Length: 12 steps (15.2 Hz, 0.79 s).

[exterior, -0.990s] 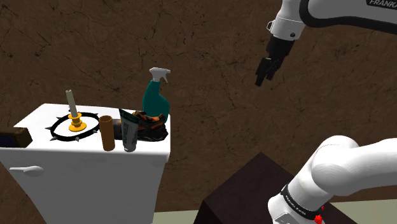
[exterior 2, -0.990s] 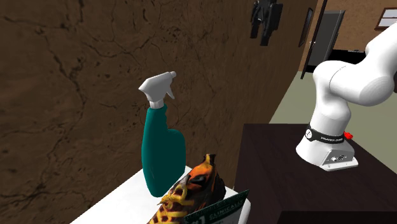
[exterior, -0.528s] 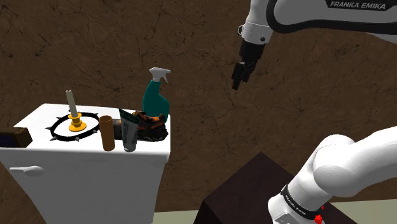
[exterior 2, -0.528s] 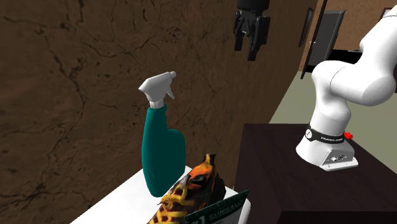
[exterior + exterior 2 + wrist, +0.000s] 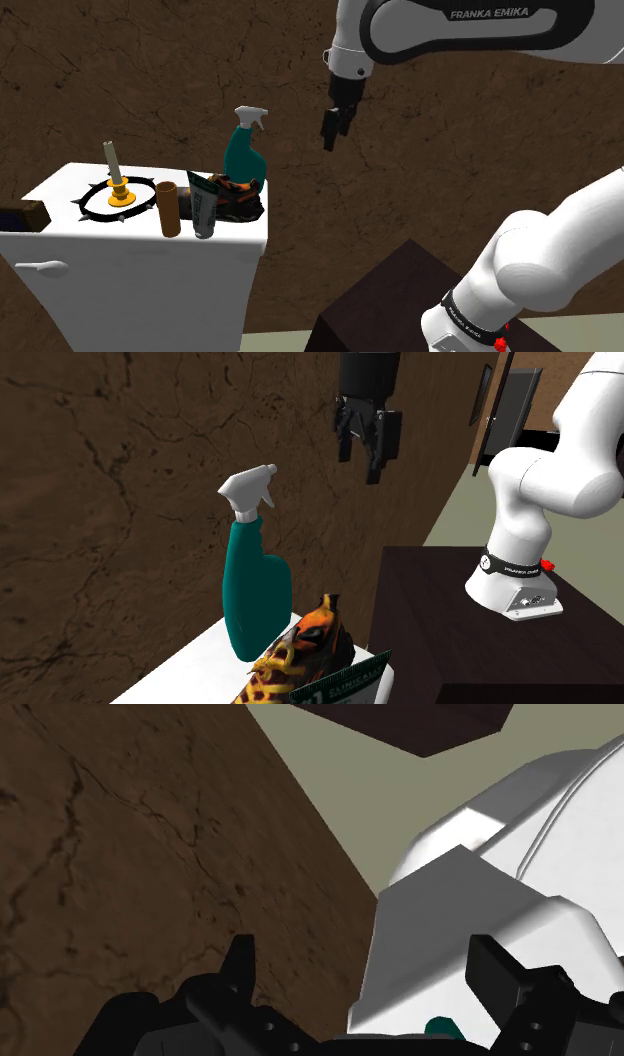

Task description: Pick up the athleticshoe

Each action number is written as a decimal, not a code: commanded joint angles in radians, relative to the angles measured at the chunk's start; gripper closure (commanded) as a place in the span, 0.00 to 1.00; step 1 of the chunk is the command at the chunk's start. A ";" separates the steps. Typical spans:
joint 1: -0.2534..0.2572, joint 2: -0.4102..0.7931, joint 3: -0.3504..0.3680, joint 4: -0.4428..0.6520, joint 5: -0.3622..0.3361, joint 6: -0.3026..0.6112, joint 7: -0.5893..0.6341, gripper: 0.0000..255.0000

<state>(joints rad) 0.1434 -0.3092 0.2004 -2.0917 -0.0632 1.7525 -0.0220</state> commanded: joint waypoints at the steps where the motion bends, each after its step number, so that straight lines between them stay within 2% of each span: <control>1: 0.017 0.067 0.026 0.044 -0.003 0.013 0.005 0.00; 12: 0.113 0.417 0.139 0.306 -0.071 0.039 0.021 0.00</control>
<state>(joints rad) 0.2455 0.0698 0.3295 -1.8217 -0.1242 1.7958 -0.0024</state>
